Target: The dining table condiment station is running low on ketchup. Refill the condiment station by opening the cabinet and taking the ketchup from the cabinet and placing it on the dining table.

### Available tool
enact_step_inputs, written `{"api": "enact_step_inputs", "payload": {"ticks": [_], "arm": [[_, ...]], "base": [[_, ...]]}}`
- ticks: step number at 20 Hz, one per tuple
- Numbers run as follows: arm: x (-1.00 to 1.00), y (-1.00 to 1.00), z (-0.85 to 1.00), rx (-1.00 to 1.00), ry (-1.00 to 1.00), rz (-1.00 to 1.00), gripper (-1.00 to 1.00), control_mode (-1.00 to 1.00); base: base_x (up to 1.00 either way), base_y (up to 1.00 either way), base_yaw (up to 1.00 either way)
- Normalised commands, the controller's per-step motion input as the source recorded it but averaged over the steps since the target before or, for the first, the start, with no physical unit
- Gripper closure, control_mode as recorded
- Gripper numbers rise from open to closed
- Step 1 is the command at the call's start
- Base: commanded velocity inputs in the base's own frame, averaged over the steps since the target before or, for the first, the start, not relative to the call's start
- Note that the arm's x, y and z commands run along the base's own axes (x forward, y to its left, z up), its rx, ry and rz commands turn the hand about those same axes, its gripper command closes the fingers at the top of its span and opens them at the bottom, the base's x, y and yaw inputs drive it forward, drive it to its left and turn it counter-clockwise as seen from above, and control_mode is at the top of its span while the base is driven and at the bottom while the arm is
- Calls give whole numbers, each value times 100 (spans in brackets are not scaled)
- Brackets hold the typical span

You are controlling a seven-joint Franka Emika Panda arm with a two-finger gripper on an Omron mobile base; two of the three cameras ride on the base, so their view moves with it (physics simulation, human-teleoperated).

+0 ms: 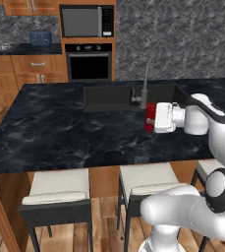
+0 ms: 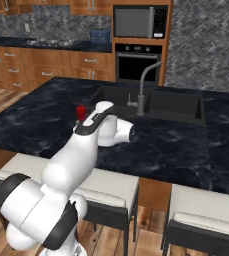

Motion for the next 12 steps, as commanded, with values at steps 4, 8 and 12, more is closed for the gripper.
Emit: {"api": "enact_step_inputs", "payload": {"ticks": [4,8,12], "arm": [[46,0,-24,10,0,0,100,-100],[27,0,-50,2,1,0,100,-100],[26,0,-52,0,3,0,100,-100]], "base": [[0,0,0],[0,0,0],[0,0,0]]}}
